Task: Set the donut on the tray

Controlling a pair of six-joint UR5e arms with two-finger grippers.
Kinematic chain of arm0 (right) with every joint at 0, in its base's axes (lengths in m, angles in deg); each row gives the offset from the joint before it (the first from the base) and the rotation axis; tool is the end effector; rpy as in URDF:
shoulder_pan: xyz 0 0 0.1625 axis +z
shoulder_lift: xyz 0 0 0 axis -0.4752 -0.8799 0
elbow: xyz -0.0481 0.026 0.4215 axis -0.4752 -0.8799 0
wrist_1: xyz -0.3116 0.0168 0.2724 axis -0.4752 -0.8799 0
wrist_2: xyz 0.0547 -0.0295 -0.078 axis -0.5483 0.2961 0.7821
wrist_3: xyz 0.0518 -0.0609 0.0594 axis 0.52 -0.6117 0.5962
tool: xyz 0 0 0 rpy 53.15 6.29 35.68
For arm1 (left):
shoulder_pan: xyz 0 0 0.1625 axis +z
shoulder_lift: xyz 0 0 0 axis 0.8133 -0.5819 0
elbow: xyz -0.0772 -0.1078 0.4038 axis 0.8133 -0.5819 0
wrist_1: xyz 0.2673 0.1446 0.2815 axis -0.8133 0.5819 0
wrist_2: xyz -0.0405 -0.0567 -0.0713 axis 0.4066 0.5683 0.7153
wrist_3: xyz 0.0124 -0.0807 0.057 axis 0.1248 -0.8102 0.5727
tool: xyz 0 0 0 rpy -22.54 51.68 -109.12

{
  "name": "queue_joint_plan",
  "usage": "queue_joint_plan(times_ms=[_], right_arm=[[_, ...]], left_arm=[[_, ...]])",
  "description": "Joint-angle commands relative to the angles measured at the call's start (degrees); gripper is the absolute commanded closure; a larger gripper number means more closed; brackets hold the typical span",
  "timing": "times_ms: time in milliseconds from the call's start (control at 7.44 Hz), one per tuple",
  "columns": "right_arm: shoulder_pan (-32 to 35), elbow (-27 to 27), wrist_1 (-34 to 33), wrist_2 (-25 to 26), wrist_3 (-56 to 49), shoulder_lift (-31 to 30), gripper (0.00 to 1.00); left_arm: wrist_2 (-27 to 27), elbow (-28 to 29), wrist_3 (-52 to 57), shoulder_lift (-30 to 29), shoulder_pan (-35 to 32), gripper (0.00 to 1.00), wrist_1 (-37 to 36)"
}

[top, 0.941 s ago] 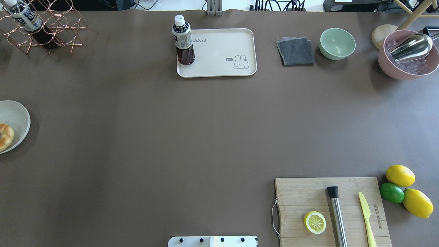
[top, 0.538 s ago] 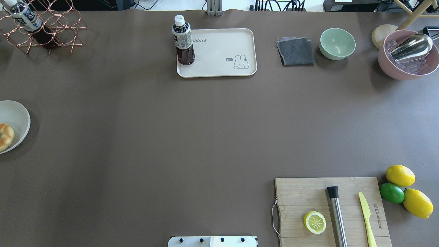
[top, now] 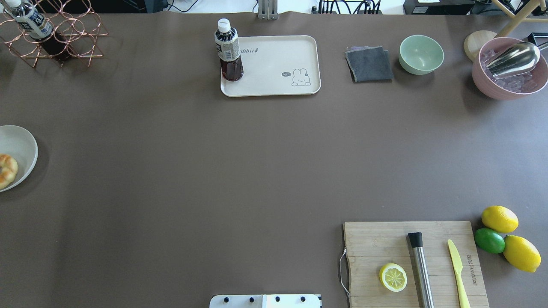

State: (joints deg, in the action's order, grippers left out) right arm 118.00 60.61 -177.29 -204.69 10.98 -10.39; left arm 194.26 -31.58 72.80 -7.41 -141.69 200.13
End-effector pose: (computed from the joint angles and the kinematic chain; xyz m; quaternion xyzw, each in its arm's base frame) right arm 0.0641 -0.4697 0.6163 0.0416 -0.3529 -0.0884 0.9305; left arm -0.0377 -0.4244 0.6670 0.0790 0.4197 0.0323 0.9037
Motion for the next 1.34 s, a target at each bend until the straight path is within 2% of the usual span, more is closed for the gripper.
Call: queue_joint_plan(times_ms=[0,134,269,538,672,941,1210], right_arm=[[-0.4,-1.2,8.6,-1.2,0.2,-2.4,0.00],[-0.4,-1.7,8.9,-4.1,0.2,-2.7,0.00],[-0.4,-1.6,9.0,-4.8,0.2,-3.1,0.00],[-0.4,-1.5,9.0,-5.0,1.0,-3.2,0.00],[-0.3,-1.1,9.1,-5.4,1.0,-4.0,0.00],[-0.3,-1.1,9.2,-5.5,1.0,-4.6,0.00],[-0.3,-1.1,9.2,-5.8,1.1,-4.8,0.00]], left_arm=[[-0.8,15.2,-6.8,-5.6,4.6,0.03,15.0],[-5.2,17.1,-10.4,-6.5,7.8,0.03,18.8],[-8.1,18.7,-12.6,-7.0,10.7,0.05,21.9],[-8.3,23.0,-12.8,-10.0,12.6,0.10,23.5],[-8.3,23.0,-12.8,-10.1,13.3,0.12,23.5],[-8.3,23.5,-12.8,-10.1,13.8,0.24,24.0],[-6.2,25.2,-13.0,-9.9,13.8,0.29,26.7]])
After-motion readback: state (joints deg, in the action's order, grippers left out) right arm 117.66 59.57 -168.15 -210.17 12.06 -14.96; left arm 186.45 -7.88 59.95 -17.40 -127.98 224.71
